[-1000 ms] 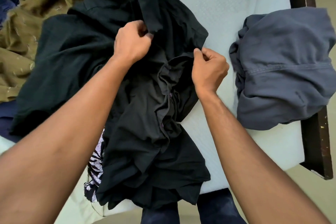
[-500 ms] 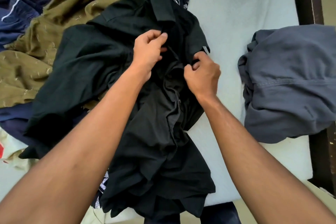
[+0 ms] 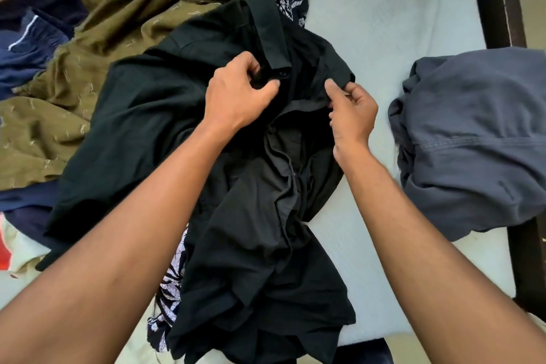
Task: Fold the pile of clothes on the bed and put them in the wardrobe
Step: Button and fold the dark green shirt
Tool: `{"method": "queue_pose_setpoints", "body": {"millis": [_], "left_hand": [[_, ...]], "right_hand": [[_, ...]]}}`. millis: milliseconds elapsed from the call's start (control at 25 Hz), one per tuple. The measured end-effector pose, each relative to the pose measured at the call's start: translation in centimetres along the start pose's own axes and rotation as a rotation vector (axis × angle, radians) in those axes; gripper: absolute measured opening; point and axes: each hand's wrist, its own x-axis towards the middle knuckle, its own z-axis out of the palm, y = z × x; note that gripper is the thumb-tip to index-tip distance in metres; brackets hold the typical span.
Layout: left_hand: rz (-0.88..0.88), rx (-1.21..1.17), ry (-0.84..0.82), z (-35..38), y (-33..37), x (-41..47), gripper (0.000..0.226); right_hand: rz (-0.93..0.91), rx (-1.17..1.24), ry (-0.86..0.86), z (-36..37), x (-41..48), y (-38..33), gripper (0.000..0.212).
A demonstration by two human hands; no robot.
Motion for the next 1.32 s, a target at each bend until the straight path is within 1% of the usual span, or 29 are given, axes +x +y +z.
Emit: {"method": "queue_pose_setpoints", "body": {"millis": [40,80,160,240,320,360,480,520,560,640,680,720,760,800,920,960,1080,1160,1240,1280,1320], "left_hand": [[0.045,0.023,0.039,0.1,0.0,-0.1,0.027],[0.060,-0.025,0.068,0.2,0.0,0.1,0.025],[0.003,-0.244,0.075,0.2,0.1,0.8,0.017],[-0.125,-0.467,-0.015,-0.2,0.7,1.2,0.023],[-0.208,-0.594,-0.119,-0.6,1.4,1.5,0.024],[-0.217,-0.621,-0.120,-0.6,1.8,1.7,0.023],[-0.269,-0.706,-0.037,0.4,2.6,3.2,0.019],[-0.272,-0.681,-0.017,0.8,2.8,3.6,0.016],[-0.262,-0.623,-0.001,1.4,2.8,4.0,0.013],[-0.219,-0.463,0.077,2.1,2.3,3.8,0.011],[-0.195,-0.412,0.137,2.3,2.1,3.4,0.011],[-0.158,-0.389,0.184,2.5,1.8,2.9,0.011],[-0.120,-0.379,0.207,2.6,1.7,2.3,0.012],[-0.094,-0.366,0.201,2.8,1.3,1.9,0.013],[-0.072,-0.241,0.092,3.2,-0.2,0.7,0.018],[-0.034,-0.170,0.065,3.3,-0.9,0.4,0.022],[0.051,0.055,-0.003,3.4,-1.5,-0.4,0.035],[0.063,0.145,-0.026,3.3,-1.0,-0.3,0.039],[0.103,0.167,-0.043,3.0,-0.7,0.1,0.036],[0.124,0.115,-0.043,2.8,-0.8,0.2,0.031],[0.124,0.011,-0.024,2.8,-1.0,0.4,0.025]], "right_hand": [[-0.011,-0.013,0.014,0.3,0.3,-0.4,0.020],[-0.014,-0.016,0.030,0.6,0.8,-0.7,0.025],[0.002,0.029,0.043,0.9,1.8,-1.5,0.031],[-0.011,0.087,0.030,1.1,2.3,-2.3,0.019],[-0.095,0.102,-0.002,1.4,2.4,-2.9,0.006],[-0.141,0.106,-0.015,1.7,2.3,-3.1,0.005],[-0.252,0.056,-0.091,2.6,2.1,-3.2,0.011],[-0.262,0.002,-0.140,3.0,2.1,-3.0,0.018],[-0.259,-0.067,-0.198,3.5,2.2,-2.8,0.032],[-0.219,-0.170,-0.292,4.4,2.4,-2.0,0.070],[-0.194,-0.217,-0.299,4.6,2.3,-1.5,0.081],[-0.182,-0.266,-0.272,4.7,2.1,-1.1,0.082],[-0.169,-0.296,-0.226,4.6,2.1,-0.4,0.075],[-0.141,-0.276,-0.181,4.2,2.0,0.1,0.062],[0.056,-0.012,-0.138,2.7,0.9,1.5,0.008],[0.083,0.009,-0.126,2.3,0.5,1.8,0.008],[0.092,0.011,-0.152,1.9,-0.5,2.7,0.027],[0.059,-0.068,-0.181,2.4,-0.7,2.9,0.033],[0.024,-0.127,-0.158,3.4,-0.6,2.4,0.038],[0.011,-0.125,-0.140,3.8,-0.5,2.0,0.042],[-0.011,-0.117,-0.121,4.1,-0.5,1.5,0.046]]}}
